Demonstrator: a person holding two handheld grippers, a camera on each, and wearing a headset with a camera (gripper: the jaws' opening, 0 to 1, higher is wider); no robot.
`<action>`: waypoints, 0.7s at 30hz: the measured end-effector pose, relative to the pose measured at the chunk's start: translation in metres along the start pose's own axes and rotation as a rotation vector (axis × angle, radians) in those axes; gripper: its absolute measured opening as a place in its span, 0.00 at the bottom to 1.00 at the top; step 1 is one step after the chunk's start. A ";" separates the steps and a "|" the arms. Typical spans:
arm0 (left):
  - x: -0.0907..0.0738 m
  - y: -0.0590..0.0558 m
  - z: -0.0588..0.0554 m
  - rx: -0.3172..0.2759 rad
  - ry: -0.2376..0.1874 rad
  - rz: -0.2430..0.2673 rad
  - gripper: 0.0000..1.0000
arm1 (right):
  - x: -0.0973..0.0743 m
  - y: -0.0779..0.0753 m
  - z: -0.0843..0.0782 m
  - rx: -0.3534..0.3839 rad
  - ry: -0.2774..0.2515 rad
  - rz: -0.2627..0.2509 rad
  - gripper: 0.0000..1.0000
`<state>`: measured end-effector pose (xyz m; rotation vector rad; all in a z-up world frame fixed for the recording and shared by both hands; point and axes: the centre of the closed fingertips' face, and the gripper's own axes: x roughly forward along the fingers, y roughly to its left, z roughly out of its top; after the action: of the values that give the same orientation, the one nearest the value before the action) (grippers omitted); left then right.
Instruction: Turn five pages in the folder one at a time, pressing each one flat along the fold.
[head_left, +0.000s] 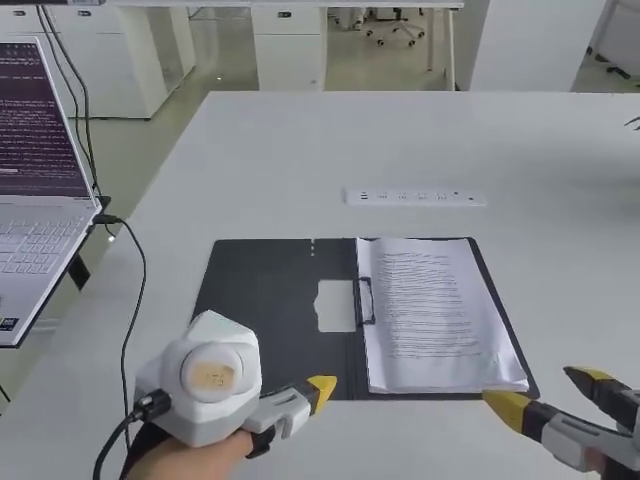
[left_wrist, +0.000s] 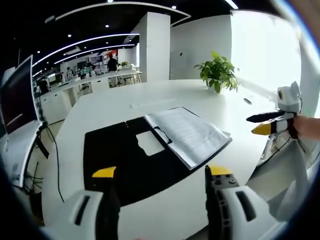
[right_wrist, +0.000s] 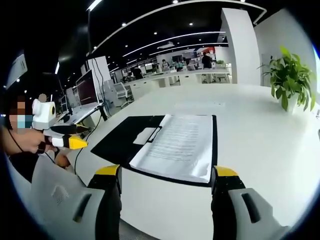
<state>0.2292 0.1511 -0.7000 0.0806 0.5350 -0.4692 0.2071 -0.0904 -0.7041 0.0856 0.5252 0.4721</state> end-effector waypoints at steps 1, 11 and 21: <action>0.001 -0.002 0.000 0.001 0.001 -0.004 0.70 | 0.000 0.000 0.000 0.001 0.000 0.001 0.72; 0.026 -0.026 0.007 0.042 -0.005 -0.072 0.69 | -0.002 0.000 -0.003 0.012 -0.005 0.000 0.72; 0.063 -0.061 0.009 0.112 0.005 -0.163 0.68 | -0.005 -0.002 -0.010 0.032 -0.004 -0.015 0.71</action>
<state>0.2538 0.0691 -0.7218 0.1462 0.5223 -0.6586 0.1993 -0.0951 -0.7109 0.1138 0.5288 0.4491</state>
